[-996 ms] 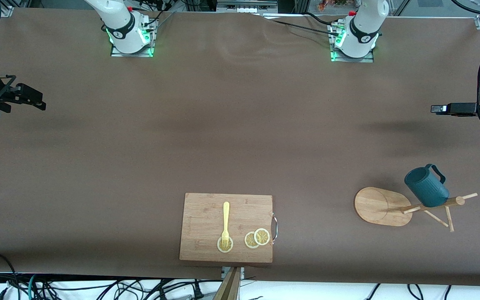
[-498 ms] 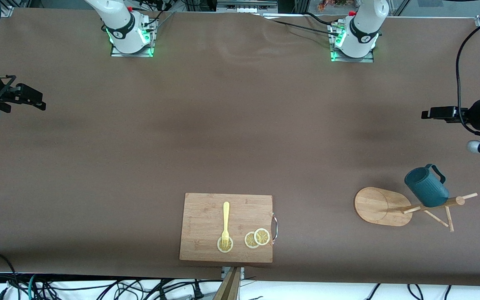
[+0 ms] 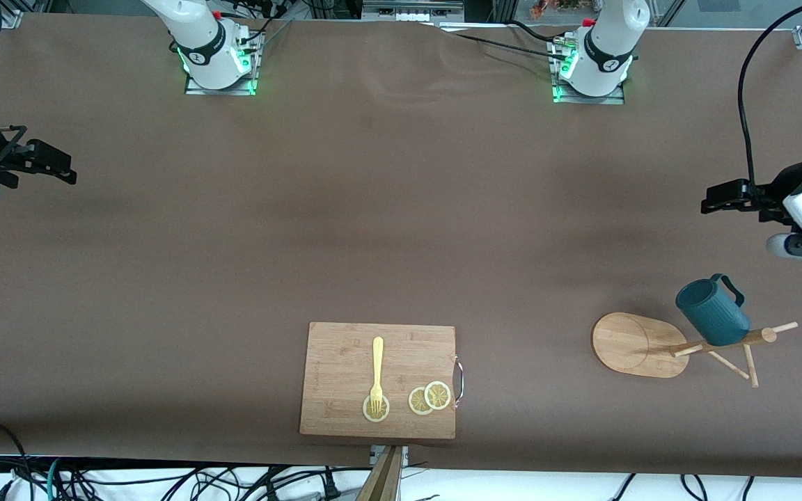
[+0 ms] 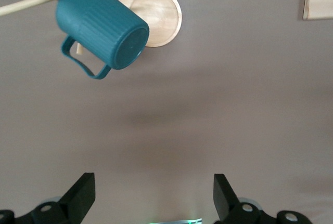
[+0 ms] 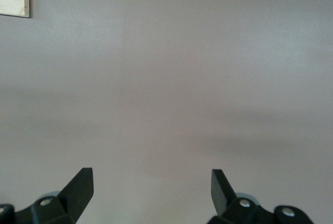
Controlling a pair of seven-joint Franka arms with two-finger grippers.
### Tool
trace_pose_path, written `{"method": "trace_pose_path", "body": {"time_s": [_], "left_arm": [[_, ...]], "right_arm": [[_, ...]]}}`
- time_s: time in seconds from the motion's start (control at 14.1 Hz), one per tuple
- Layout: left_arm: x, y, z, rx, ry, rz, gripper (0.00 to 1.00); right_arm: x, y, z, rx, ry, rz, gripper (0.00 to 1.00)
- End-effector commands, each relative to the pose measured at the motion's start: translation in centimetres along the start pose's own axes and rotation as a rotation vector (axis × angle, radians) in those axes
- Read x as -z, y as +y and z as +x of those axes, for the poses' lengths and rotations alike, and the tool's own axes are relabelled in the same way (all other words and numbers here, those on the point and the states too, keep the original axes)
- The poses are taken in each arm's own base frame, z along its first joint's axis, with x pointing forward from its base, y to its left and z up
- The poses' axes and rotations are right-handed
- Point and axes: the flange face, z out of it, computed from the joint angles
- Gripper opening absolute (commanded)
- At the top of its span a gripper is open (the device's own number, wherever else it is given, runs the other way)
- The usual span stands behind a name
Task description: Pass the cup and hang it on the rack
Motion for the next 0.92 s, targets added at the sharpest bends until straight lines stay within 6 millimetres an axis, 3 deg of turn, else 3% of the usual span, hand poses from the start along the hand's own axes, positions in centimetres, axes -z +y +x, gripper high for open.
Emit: {"method": "trace_pose_path", "body": {"time_s": [0.0,0.21,0.43,0.85], "left_arm": [[2.5,0.1,-3.2,0.142,0.018,0.013,1.0],[3.3,-0.2,-4.0,0.155,0.024,0.01,1.0],[3.0,2.0,-4.2,0.114,0.008,0.01,1.0],[2.4,1.9,-4.0,0.112,-0.011,0.003,1.0]], "right_arm": [[0.4,0.2,0.0,0.004,0.003,0.005,1.0],[0.4,0.2,0.0,0.004,0.003,0.005,1.0],[0.4,0.2,0.0,0.002,0.003,0.005,1.0],[0.4,0.2,0.0,0.004,0.003,0.005,1.0]]}}
